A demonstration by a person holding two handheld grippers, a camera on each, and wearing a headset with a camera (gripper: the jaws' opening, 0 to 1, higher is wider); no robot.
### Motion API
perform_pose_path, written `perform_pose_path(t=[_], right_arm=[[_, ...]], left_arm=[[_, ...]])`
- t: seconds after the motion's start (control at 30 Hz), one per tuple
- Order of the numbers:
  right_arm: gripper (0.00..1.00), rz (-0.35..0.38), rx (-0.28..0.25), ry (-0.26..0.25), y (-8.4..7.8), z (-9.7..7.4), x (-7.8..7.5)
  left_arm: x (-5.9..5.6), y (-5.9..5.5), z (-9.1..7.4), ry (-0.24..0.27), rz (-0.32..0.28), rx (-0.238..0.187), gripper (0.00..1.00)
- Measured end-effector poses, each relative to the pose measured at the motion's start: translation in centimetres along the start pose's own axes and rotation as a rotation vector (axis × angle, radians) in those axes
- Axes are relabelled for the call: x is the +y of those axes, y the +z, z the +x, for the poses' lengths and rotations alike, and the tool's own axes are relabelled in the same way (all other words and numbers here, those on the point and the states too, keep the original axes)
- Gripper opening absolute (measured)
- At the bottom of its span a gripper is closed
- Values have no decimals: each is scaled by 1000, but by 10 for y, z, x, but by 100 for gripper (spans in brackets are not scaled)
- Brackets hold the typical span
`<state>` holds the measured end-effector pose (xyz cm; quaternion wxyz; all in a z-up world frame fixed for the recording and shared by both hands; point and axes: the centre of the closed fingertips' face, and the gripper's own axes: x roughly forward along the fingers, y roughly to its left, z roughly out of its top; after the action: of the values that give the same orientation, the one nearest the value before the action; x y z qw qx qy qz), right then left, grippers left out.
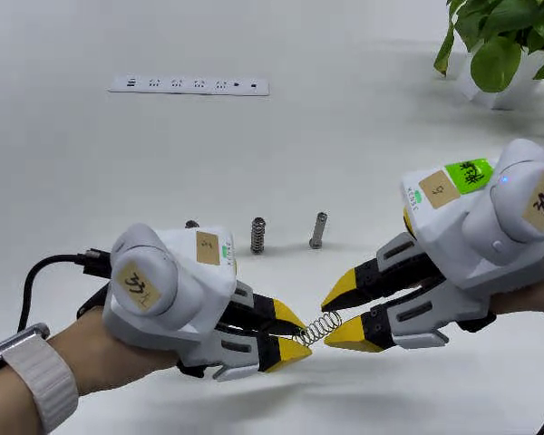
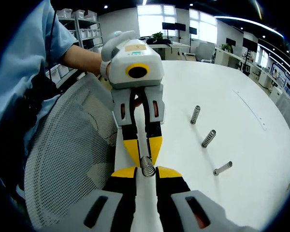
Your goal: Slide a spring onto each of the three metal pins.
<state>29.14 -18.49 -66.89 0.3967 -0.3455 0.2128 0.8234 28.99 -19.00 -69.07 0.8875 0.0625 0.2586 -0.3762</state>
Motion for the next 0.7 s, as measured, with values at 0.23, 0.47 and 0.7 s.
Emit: perform_pose_path(t=[0.23,0.47,0.7], right_arm=[[12,-7,0,3,2,-1,1],[12,-51,19,-7,9,3,4],[12,-64,35,3,8,4,6]], left_arm=[[-1,0,1,-3,0,3,9],[0,-1,3,3,-6,17,9],[-2,-3,4,2,3,23,9]])
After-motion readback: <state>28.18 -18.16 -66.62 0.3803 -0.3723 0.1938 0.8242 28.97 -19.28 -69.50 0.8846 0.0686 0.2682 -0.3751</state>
